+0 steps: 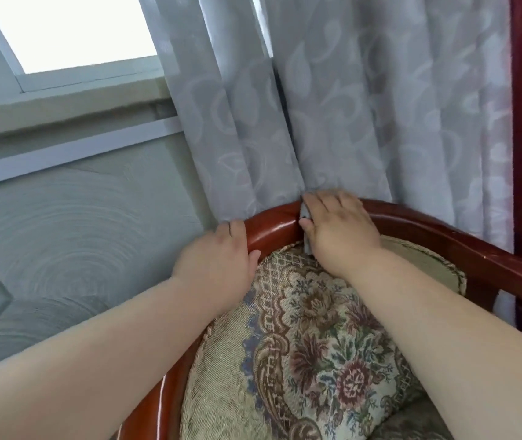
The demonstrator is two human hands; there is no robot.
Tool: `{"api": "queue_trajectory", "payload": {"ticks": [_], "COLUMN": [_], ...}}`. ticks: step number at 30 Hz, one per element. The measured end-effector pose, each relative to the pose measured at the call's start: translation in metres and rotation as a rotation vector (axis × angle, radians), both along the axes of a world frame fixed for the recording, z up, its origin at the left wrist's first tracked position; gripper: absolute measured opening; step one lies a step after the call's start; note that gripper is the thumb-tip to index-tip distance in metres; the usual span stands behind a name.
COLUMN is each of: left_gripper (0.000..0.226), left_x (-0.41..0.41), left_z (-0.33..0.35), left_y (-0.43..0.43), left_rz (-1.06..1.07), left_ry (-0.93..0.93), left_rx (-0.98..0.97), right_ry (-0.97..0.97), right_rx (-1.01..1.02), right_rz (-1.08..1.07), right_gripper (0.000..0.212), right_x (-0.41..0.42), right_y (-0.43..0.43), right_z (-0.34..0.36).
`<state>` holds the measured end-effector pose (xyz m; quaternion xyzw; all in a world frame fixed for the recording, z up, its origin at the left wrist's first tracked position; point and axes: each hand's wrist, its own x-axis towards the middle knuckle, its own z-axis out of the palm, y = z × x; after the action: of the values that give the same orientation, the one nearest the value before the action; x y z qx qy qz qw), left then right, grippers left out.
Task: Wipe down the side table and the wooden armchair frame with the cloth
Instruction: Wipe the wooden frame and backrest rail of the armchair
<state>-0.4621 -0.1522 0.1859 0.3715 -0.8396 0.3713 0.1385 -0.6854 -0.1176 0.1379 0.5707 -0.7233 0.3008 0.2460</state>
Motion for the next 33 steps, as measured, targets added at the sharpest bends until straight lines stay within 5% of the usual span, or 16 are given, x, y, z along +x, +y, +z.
{"api": "queue_trajectory", "payload": {"ticks": [5,11,15,23,33], "left_gripper": [0.043,0.047,0.048,0.046,0.053], "left_x": [-0.065,-0.126,-0.156,-0.157,-0.160], "left_z": [0.010,0.017,-0.004,-0.019,-0.019], "left_y": [-0.025,-0.033,-0.032,-0.037,-0.032], "left_rz": [-0.157,-0.303,-0.257,-0.187,-0.172], "left_ry": [-0.022,-0.045,-0.030,0.011,0.044], "left_rx": [0.022,-0.010,-0.051,-0.147,-0.138], "right_ry": [0.075,-0.102,-0.103,-0.031,-0.144], "right_rx": [-0.063,-0.071,-0.035,0.002,0.099], "right_rz": [0.126,-0.145,-0.225,-0.032,-0.312], "right_gripper": [0.057,0.052,0.050,0.054,0.044], "right_x": [-0.010,-0.079,-0.080,-0.081,-0.116], "right_y": [-0.003,0.026,0.024,0.016,0.061], "right_z": [-0.005,-0.031,-0.032,-0.026,-0.050]}}
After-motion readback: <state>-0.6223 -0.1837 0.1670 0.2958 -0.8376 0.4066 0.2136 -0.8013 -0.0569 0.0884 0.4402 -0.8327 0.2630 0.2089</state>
